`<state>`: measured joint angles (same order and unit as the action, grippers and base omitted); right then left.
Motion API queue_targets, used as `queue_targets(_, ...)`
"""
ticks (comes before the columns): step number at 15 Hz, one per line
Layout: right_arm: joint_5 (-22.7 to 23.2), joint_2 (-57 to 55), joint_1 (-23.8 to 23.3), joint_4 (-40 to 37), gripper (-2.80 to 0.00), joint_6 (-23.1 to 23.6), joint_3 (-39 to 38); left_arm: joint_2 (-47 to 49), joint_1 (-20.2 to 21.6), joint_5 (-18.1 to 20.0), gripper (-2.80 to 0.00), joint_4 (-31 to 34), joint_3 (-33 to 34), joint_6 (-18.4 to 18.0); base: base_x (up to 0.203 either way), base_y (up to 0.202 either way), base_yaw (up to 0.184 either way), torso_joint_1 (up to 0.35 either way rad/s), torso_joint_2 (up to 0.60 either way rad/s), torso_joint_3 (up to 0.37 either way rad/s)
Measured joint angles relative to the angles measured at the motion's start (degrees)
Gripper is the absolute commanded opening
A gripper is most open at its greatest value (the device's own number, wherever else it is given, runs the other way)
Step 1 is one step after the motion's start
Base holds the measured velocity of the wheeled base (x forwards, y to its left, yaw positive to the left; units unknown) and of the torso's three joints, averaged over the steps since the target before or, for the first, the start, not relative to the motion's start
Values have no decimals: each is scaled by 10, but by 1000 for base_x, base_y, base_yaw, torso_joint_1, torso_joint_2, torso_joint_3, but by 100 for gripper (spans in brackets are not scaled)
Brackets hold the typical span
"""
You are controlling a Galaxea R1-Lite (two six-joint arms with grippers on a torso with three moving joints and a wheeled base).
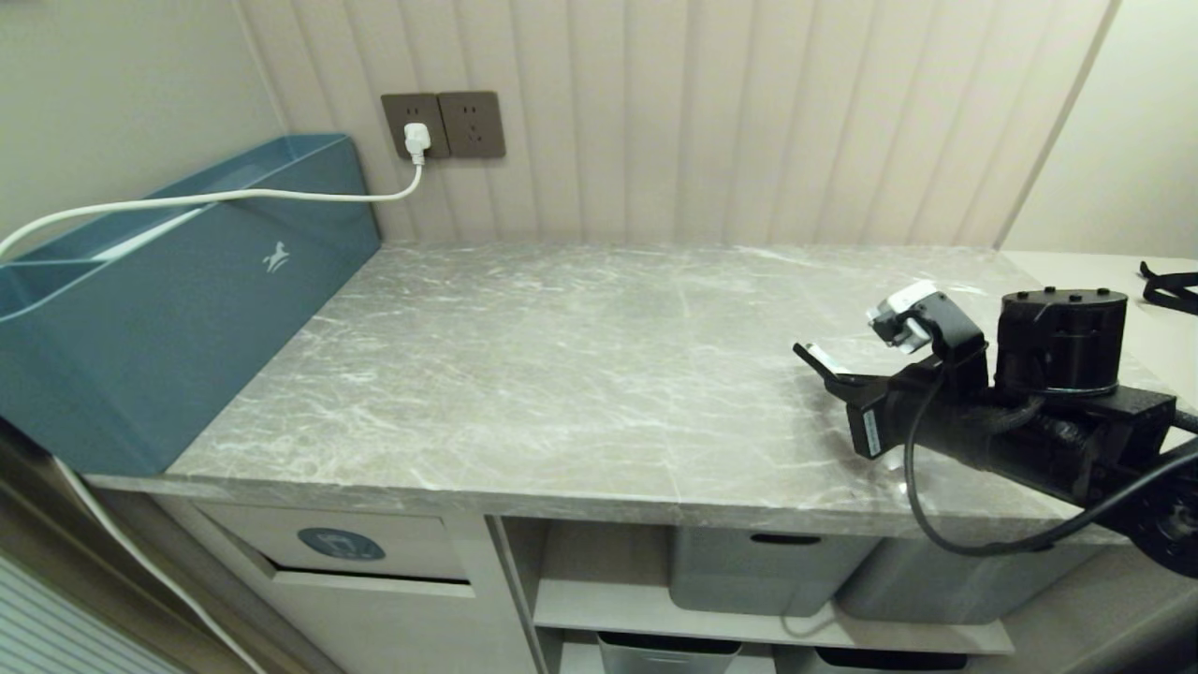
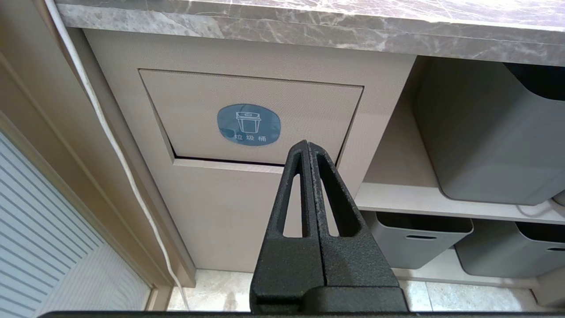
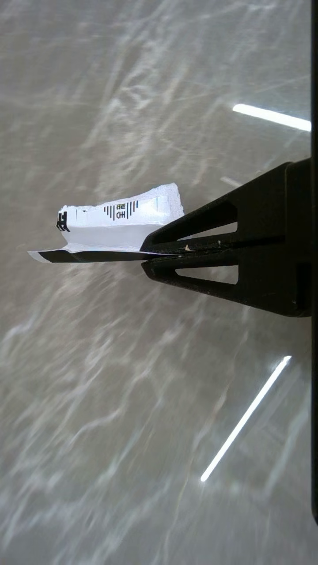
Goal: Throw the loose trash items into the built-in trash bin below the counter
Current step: Pick up the garbage, then hand it to the other hand
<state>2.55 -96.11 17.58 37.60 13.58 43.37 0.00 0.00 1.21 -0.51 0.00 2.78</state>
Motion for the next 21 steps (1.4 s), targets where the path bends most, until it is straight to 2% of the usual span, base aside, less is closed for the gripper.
queue_targets(5,121,28,13,96,-280,-14,-13,0,0,0,-280,0,0,0,0,0,0,0,0,0)
queue_targets(9,129,56,34,98,-280,-27,-70,0,0,0,-280,0,0,0,0,0,0,0,0,0)
queue_targets(16,127,114,32,98,-280,-25,-167,0,0,0,-280,1,-2,-1,0,0,0,0,0,0)
queue_targets(18,130,111,32,99,-280,-26,-154,6,0,0,-280,6,-51,1,0,0,0,0,0,0)
queue_targets(21,136,81,39,98,-280,-31,-107,84,-11,17,-280,8,-194,22,0,0,0,0,0,0)
